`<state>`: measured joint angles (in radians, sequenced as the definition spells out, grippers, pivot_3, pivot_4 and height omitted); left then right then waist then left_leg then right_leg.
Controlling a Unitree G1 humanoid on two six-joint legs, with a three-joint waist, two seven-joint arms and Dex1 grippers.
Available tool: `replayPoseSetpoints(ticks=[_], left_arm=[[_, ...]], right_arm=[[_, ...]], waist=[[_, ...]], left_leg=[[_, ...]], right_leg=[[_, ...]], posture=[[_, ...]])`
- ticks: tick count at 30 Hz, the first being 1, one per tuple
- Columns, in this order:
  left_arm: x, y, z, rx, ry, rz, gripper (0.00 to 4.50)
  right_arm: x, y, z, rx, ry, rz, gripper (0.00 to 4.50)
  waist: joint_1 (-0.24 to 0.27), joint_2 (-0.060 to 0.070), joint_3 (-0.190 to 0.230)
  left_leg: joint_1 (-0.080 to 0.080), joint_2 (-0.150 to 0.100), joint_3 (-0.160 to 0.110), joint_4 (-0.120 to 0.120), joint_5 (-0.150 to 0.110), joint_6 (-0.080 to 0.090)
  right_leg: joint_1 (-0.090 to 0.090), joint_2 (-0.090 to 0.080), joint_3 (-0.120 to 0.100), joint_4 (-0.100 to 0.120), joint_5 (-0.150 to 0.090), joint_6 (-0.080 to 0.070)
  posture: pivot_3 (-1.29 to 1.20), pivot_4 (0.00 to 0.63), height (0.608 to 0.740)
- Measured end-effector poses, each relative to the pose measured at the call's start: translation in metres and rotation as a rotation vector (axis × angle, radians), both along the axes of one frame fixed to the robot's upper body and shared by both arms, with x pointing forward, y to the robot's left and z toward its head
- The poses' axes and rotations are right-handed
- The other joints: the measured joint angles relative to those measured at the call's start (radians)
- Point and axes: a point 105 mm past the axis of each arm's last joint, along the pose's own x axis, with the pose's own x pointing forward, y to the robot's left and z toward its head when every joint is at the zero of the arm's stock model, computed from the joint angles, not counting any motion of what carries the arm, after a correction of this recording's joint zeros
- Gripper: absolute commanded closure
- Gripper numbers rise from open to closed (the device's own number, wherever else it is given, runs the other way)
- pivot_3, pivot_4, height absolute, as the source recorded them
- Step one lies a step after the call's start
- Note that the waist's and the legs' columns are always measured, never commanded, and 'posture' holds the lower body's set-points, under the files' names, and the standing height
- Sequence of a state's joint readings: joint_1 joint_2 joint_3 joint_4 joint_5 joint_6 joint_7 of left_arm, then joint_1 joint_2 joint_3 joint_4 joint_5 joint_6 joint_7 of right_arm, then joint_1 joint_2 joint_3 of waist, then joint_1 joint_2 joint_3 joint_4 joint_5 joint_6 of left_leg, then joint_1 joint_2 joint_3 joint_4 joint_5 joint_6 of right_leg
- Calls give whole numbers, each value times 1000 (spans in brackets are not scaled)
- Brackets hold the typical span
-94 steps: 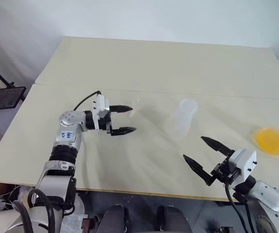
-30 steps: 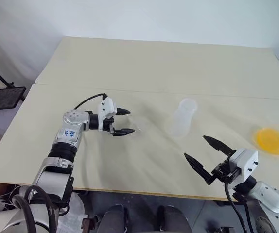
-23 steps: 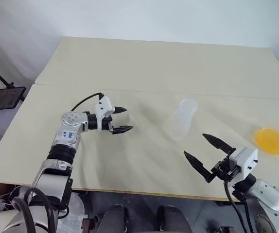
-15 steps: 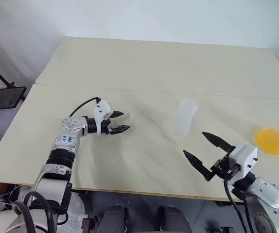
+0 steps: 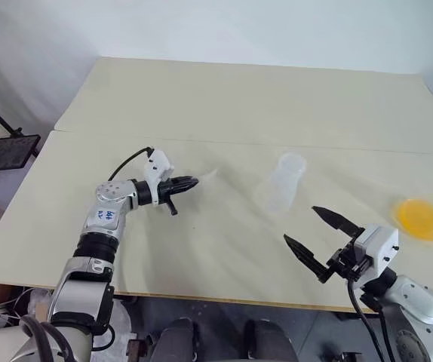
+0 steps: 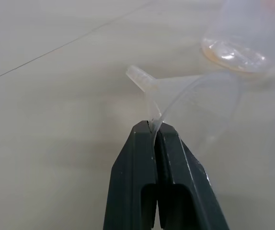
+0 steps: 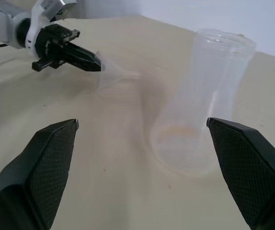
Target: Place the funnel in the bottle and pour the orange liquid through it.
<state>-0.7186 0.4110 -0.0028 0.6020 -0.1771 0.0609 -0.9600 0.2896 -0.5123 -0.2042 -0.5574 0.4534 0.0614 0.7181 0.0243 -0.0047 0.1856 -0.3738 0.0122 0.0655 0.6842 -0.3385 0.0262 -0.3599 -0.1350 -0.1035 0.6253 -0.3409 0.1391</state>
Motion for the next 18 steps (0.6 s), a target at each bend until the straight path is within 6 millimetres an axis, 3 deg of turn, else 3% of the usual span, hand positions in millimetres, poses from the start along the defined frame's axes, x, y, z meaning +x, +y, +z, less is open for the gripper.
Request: replayPoseSetpoints(ticks=[6,11,14,18], left_arm=[[-17,9,21,-58,2,-151,4479],[-34,23,77,-45,30,-329,4479],[-45,15,108,-43,87,-445,4479],[-53,-6,112,13,235,-540,4479]], right_arm=[[-8,6,12,-39,-29,75,0],[-7,2,46,-23,-161,50,0],[-7,4,53,-7,-198,35,0],[-5,0,54,17,-203,-2,0]], waist=[[-1,0,0],[0,0,0],[5,0,0],[0,0,0]], left_leg=[[0,0,0,0,0,0],[0,1,0,0,0,0],[0,-1,-1,0,0,0],[0,-1,-1,0,0,0]], right_leg=[[0,0,0,0,0,0],[0,1,0,0,0,0],[1,0,0,0,0,0],[0,1,0,0,0,0]], posture=[[0,150,740],[0,150,740],[0,150,740],[0,150,740]])
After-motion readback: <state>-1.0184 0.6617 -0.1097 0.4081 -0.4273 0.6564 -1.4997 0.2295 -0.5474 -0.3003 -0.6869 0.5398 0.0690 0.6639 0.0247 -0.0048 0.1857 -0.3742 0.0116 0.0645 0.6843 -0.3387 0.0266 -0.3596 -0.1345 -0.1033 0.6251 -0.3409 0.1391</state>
